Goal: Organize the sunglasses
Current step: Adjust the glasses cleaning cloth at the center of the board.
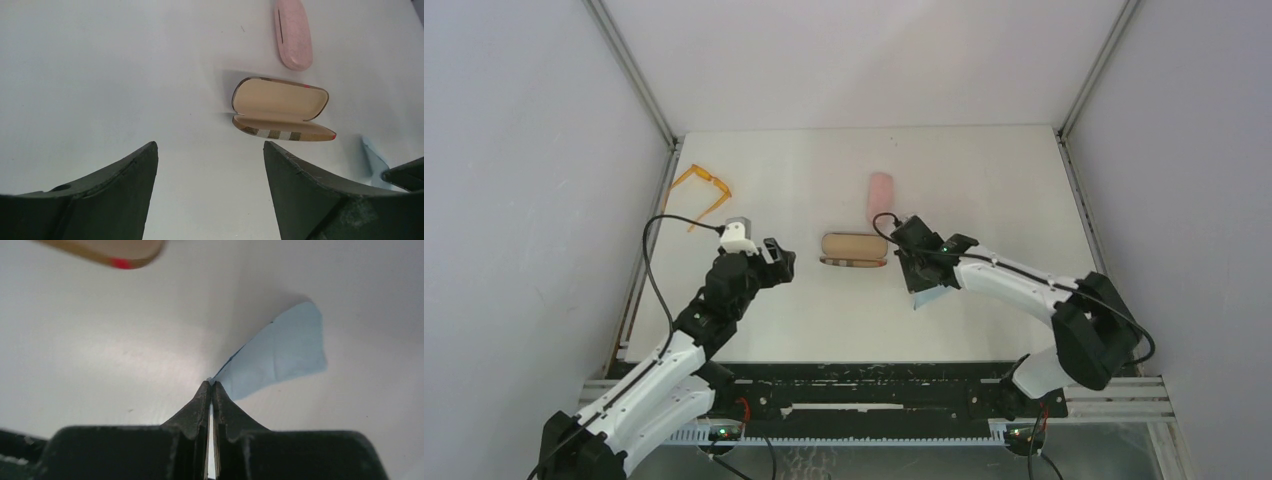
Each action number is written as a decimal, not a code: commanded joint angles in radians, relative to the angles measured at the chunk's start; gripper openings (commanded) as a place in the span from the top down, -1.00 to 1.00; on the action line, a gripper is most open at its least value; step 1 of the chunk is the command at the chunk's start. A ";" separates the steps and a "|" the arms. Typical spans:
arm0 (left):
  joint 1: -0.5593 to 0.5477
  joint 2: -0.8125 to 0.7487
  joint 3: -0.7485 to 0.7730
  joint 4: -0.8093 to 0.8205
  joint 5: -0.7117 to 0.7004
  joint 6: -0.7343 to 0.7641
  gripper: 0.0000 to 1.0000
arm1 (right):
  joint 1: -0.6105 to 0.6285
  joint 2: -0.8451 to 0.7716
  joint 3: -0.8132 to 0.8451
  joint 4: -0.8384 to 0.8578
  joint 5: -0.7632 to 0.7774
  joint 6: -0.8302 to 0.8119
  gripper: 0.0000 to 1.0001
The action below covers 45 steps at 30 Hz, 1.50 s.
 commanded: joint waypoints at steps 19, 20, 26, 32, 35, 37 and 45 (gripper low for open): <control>0.006 -0.446 -0.122 -0.270 0.057 -0.174 -0.59 | 0.274 -0.195 -0.086 0.216 -0.341 -0.088 1.00; 0.006 -0.448 -0.122 -0.275 0.064 -0.178 -0.58 | 0.276 -0.194 -0.101 0.192 -0.310 -0.072 1.00; 0.006 -0.435 -0.113 -0.279 0.089 -0.179 -0.58 | 0.276 -0.205 -0.187 0.090 -0.179 0.032 0.90; 0.006 -0.427 -0.109 -0.279 0.105 -0.180 -0.58 | 0.278 -0.253 -0.184 0.042 -0.096 0.058 0.38; 0.006 -0.431 -0.115 -0.279 0.116 -0.189 -0.58 | 0.271 -0.274 -0.170 0.057 -0.119 0.031 0.29; 0.006 -0.428 -0.120 -0.277 0.126 -0.190 -0.58 | 0.248 -0.269 -0.156 0.067 -0.147 0.017 0.29; 0.006 -0.368 -0.128 -0.264 0.193 -0.189 -0.52 | 0.139 -0.170 -0.102 0.021 -0.204 0.042 0.38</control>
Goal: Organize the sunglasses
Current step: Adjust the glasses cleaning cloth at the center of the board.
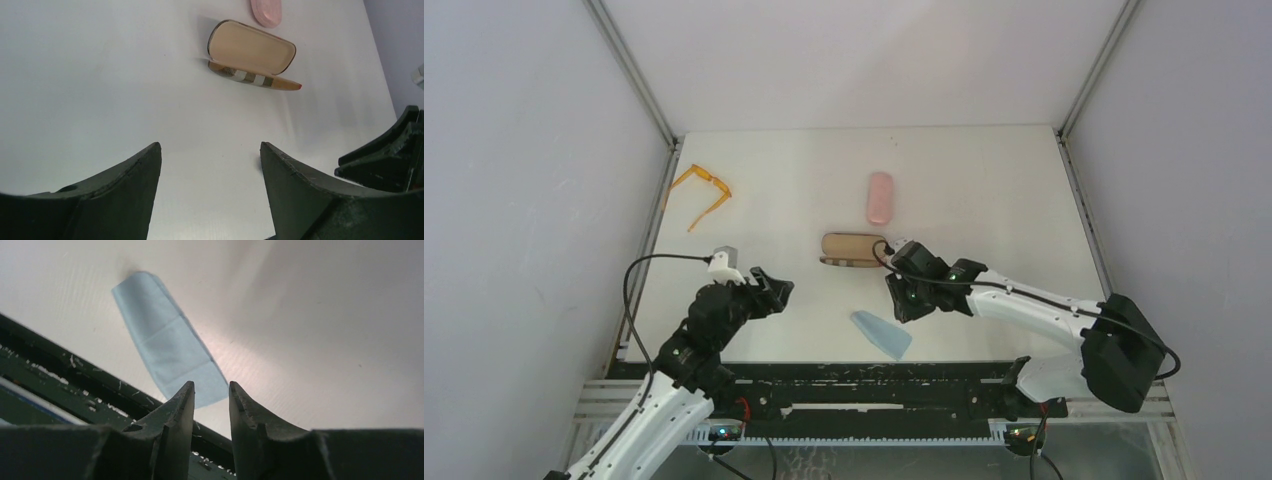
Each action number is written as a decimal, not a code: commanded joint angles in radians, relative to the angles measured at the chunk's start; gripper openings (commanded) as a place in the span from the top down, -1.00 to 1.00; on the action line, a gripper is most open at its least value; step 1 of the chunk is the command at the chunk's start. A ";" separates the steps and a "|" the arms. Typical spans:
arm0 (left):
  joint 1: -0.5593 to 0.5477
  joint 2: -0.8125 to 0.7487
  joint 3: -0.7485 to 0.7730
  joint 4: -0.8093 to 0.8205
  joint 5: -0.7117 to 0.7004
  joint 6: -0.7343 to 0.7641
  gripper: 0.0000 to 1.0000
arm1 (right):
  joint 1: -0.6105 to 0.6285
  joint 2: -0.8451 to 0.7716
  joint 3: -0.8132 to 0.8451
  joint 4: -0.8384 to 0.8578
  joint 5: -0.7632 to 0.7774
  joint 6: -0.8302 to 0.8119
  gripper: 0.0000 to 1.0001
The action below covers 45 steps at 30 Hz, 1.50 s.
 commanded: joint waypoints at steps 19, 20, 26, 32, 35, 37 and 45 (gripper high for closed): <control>-0.049 0.082 0.015 0.045 0.073 -0.036 -0.47 | 0.001 0.156 -0.040 0.006 -0.043 0.133 0.30; -0.054 0.082 0.017 0.043 0.071 -0.040 -0.47 | 0.002 0.163 -0.040 0.003 -0.039 0.135 0.30; -0.105 0.087 0.027 0.037 0.044 -0.061 -0.46 | 0.018 0.186 -0.042 -0.002 -0.050 0.139 0.41; -0.171 0.115 0.029 0.062 0.028 -0.093 -0.41 | 0.013 0.153 -0.073 0.052 -0.066 0.154 0.87; -0.203 0.130 0.030 0.090 0.029 -0.101 -0.29 | 0.011 0.081 -0.091 0.102 -0.068 0.152 1.00; -0.221 0.143 0.033 0.117 0.044 -0.099 -0.20 | 0.009 0.032 -0.099 0.134 -0.068 0.145 1.00; -0.276 0.230 0.045 0.236 0.090 -0.088 -0.07 | 0.018 -0.067 -0.100 0.268 -0.153 0.058 1.00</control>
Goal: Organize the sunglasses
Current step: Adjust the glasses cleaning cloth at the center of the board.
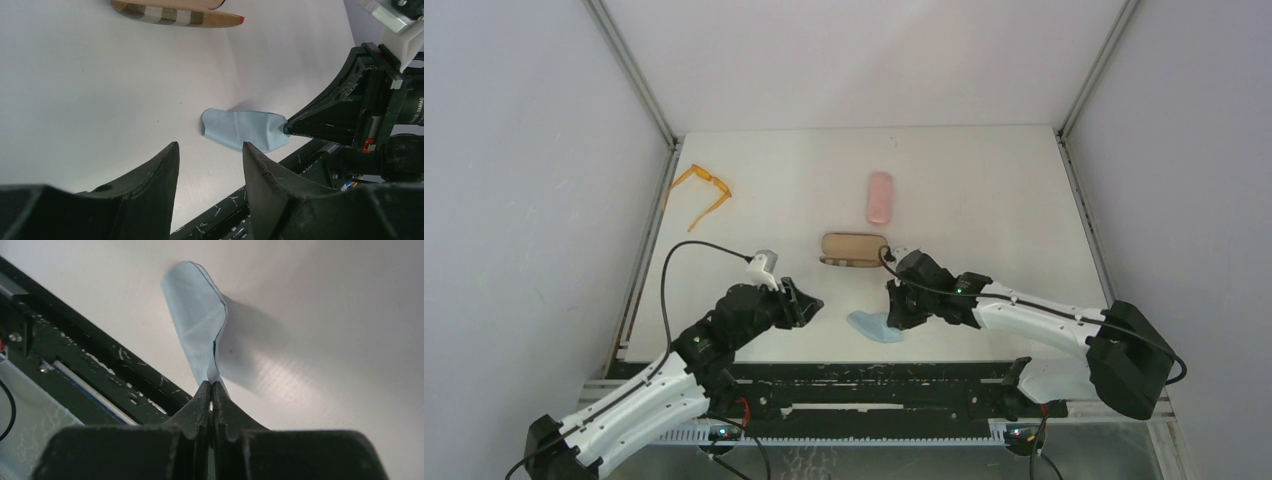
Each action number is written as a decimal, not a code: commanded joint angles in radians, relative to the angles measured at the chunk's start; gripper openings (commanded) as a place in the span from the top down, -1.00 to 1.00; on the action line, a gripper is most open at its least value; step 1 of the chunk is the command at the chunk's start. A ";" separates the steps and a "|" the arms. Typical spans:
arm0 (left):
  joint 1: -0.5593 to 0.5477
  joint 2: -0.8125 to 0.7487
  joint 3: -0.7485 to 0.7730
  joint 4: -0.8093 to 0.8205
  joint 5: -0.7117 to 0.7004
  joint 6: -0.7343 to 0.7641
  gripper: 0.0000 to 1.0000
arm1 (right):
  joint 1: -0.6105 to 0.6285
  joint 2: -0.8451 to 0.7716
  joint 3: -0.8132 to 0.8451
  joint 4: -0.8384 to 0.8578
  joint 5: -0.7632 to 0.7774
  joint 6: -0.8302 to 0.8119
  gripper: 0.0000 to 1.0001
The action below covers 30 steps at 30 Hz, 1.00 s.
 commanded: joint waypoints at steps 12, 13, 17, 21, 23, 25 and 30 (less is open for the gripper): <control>-0.013 0.024 0.086 0.052 -0.045 0.026 0.04 | 0.041 -0.110 0.233 -0.229 0.440 -0.173 1.00; -0.013 0.019 0.089 0.042 -0.053 0.028 0.05 | 0.058 -0.104 0.248 -0.233 0.459 -0.181 1.00; -0.013 -0.018 0.093 -0.006 -0.096 0.029 0.11 | 0.164 -0.026 0.278 -0.261 0.469 -0.236 1.00; -0.013 -0.079 0.078 -0.054 -0.140 0.022 0.12 | 0.296 0.092 0.274 -0.267 0.366 -0.273 0.82; -0.013 -0.100 0.069 -0.068 -0.157 0.020 0.12 | 0.350 0.146 0.271 -0.260 0.301 -0.281 0.54; -0.013 -0.109 0.060 -0.076 -0.163 0.018 0.11 | 0.377 0.140 0.252 -0.225 0.271 -0.272 0.37; -0.013 -0.098 0.060 -0.073 -0.161 0.016 0.10 | 0.333 0.024 0.186 -0.150 0.285 -0.212 0.24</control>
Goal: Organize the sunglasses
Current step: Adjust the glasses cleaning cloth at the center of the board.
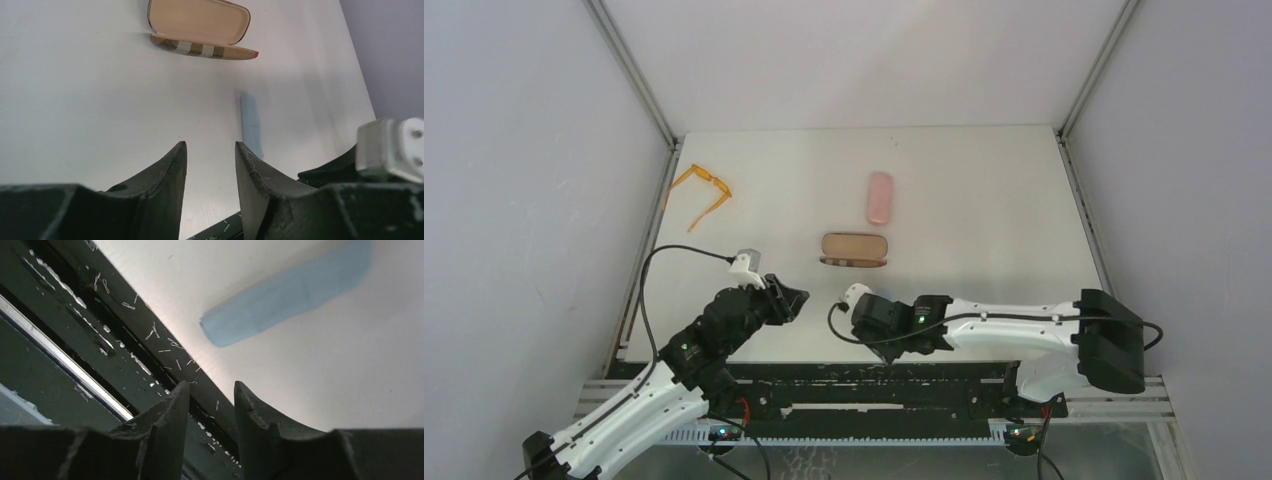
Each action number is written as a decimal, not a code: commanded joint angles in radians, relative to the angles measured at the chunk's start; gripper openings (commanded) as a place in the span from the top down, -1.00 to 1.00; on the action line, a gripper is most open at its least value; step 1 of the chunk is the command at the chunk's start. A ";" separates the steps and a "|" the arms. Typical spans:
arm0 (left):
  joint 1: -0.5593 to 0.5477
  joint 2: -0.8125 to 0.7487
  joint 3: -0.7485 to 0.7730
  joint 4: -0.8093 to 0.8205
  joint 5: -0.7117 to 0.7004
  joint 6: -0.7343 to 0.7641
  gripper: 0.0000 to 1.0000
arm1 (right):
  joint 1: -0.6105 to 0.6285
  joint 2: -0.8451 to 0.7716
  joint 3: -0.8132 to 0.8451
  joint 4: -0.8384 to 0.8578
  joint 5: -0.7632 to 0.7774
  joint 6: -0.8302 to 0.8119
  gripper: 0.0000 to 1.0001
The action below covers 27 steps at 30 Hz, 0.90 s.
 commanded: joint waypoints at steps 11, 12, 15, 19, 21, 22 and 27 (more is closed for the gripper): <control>-0.006 0.091 0.053 0.058 0.056 0.055 0.10 | -0.312 -0.153 -0.133 0.123 0.030 0.331 0.34; -0.006 0.114 0.064 0.063 0.071 0.079 0.09 | -0.336 -0.160 -0.161 0.159 0.004 0.347 0.32; -0.014 0.193 0.101 0.072 0.088 0.114 0.09 | -0.407 -0.183 -0.239 0.277 -0.110 0.378 0.29; -0.041 0.286 0.129 0.122 0.102 0.135 0.09 | -0.453 -0.164 -0.268 0.388 -0.192 0.388 0.26; -0.059 0.341 0.145 0.156 0.105 0.137 0.08 | -0.466 -0.155 -0.269 0.396 -0.176 0.402 0.28; -0.071 0.374 0.157 0.170 0.106 0.138 0.09 | -0.474 -0.157 -0.271 0.389 -0.154 0.416 0.30; -0.137 0.563 0.282 0.195 0.091 0.159 0.06 | -0.549 -0.246 -0.349 0.405 -0.097 0.487 0.41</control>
